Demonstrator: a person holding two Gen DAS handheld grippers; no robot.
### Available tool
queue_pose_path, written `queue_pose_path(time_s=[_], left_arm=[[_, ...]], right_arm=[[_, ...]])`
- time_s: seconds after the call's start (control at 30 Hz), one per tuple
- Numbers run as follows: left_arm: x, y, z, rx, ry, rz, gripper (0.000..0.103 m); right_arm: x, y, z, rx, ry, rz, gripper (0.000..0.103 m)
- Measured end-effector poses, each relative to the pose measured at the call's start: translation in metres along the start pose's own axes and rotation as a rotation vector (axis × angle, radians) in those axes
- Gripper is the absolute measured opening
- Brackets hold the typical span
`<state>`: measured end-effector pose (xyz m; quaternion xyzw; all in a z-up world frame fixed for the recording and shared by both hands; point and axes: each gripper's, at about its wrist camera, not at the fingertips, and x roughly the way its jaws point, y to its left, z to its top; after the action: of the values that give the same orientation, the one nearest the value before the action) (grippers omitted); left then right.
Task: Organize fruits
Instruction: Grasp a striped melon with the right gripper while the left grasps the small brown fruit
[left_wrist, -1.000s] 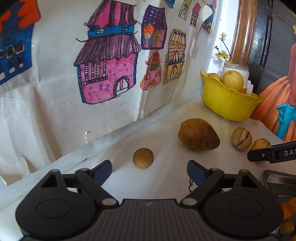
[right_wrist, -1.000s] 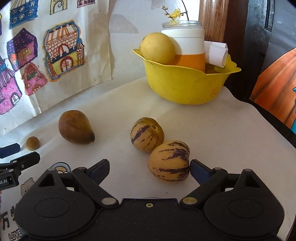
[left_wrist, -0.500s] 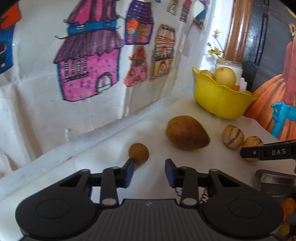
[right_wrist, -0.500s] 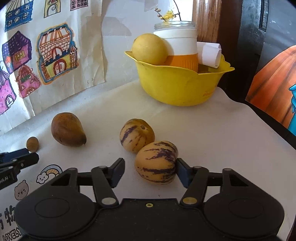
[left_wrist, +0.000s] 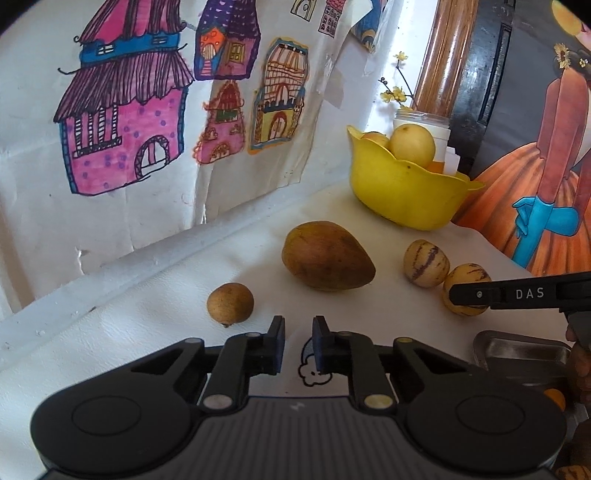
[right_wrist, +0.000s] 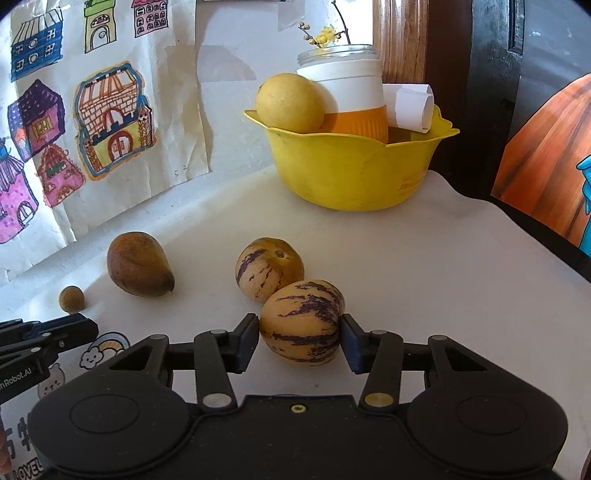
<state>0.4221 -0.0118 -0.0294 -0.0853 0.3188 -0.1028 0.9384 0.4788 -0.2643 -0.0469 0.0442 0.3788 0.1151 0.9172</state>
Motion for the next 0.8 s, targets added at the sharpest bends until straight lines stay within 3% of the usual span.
queue_pose_path(time_s=[0.33,0.7,0.8], left_arm=[[-0.011,0.020,-0.004,-0.063,-0.015,-0.034,0.013],[-0.025,0.026,-0.006,-0.066,-0.067,0.013,0.014],[-0.028,0.026,-0.006,-0.063,-0.093,0.027,0.021]], right_arm=[[-0.006,0.014,-0.004,-0.013,-0.003,0.060,0.049],[-0.003,0.030,-0.004,-0.044,-0.003,0.110,0.049],[-0.002,0.032,-0.004,-0.048,-0.005,0.113,0.049]])
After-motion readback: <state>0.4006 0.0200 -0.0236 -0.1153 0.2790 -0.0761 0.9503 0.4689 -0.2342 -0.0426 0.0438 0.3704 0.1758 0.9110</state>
